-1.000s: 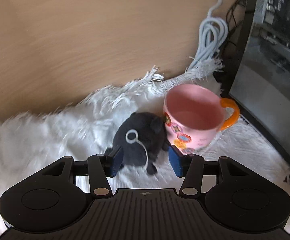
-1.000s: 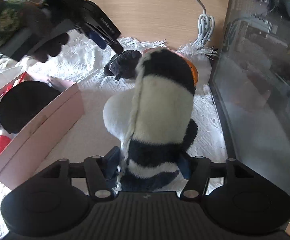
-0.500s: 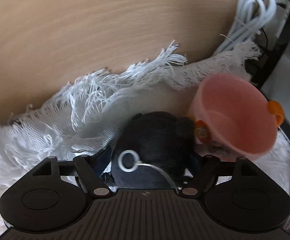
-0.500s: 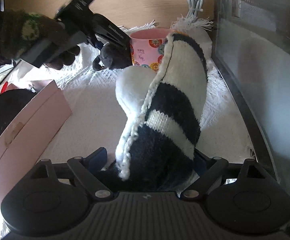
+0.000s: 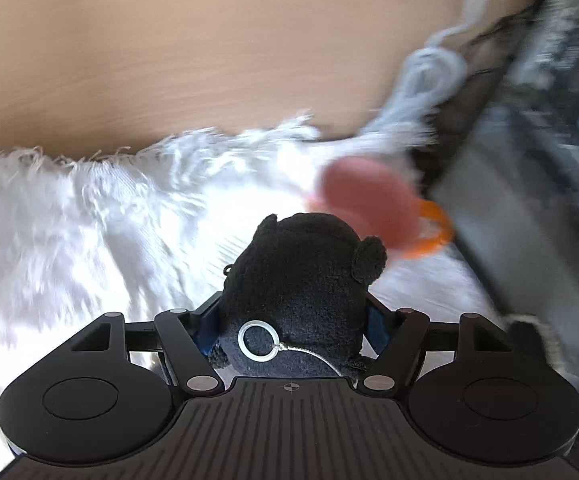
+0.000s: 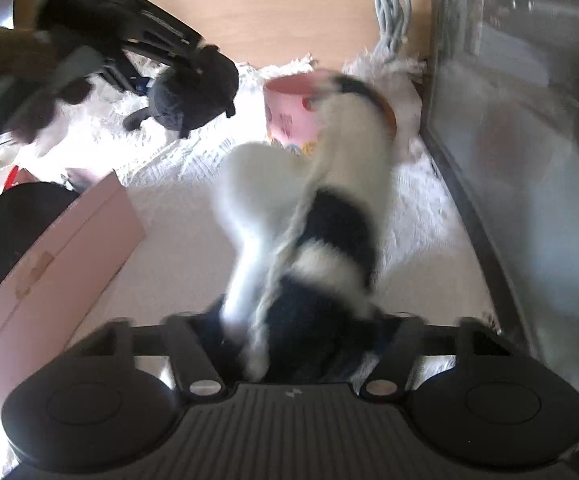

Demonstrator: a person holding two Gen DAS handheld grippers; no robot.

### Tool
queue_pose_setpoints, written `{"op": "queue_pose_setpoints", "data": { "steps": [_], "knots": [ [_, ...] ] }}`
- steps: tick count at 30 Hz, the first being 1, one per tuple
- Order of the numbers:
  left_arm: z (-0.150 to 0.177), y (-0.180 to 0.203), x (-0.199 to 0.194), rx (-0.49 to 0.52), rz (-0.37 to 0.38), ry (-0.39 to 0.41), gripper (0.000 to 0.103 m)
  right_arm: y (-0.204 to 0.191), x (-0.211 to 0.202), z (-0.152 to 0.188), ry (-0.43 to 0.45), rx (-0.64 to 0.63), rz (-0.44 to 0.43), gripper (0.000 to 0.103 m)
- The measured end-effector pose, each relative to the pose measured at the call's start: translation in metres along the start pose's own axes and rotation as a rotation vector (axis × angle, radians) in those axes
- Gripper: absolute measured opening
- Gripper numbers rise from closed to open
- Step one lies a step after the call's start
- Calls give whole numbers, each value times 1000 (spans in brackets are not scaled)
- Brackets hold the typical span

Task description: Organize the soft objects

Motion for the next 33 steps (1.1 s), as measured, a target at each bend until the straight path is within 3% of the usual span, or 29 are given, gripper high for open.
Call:
{"op": "queue_pose_setpoints", "data": {
  "steps": [5, 9, 15, 18, 21, 22, 23, 25, 29, 31, 33],
  "knots": [
    [59, 40, -56, 9, 156, 64, 74, -8, -26, -6, 8, 10, -11, 39],
    [111, 78, -83, 79, 214, 94, 75, -14, -50, -2, -4, 49, -6, 36],
    [206, 96, -96, 57, 302, 38, 75, -26, -82, 24, -27, 84, 67, 36],
    [253, 99, -84, 36, 323, -21, 75, -31, -88, 38, -77, 123, -5, 36],
    [287, 102, -63, 26, 334, -92, 75, -30, -85, 49, -99, 167, -155, 41],
    [294, 102, -57, 27, 325, -103, 75, -27, -81, 52, -109, 177, -189, 49],
    [300, 100, -53, 33, 306, -108, 75, -24, -79, 56, -112, 182, -193, 64],
    [305, 94, -50, 33, 252, -101, 75, -14, -77, 63, -99, 173, -103, 81],
    [308, 81, -53, 46, 161, -82, 75, 1, -95, 79, -1, 125, 221, 86],
    [309, 76, -53, 48, 149, -83, 75, 2, -106, 87, 22, 114, 287, 86],
    [313, 72, -54, 31, 157, -83, 75, -3, -118, 97, 44, 128, 282, 87]
  ]
}}
Point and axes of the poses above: each gripper's, at about its wrist camera, not at the fingertips, and x roughly the way its jaws point, y to its right, z to its underside, the point moved 6 cm from there along x, roughly the way its jaws point, and after that the axes turned 14 degrees about -y, right-handed, at the moved point
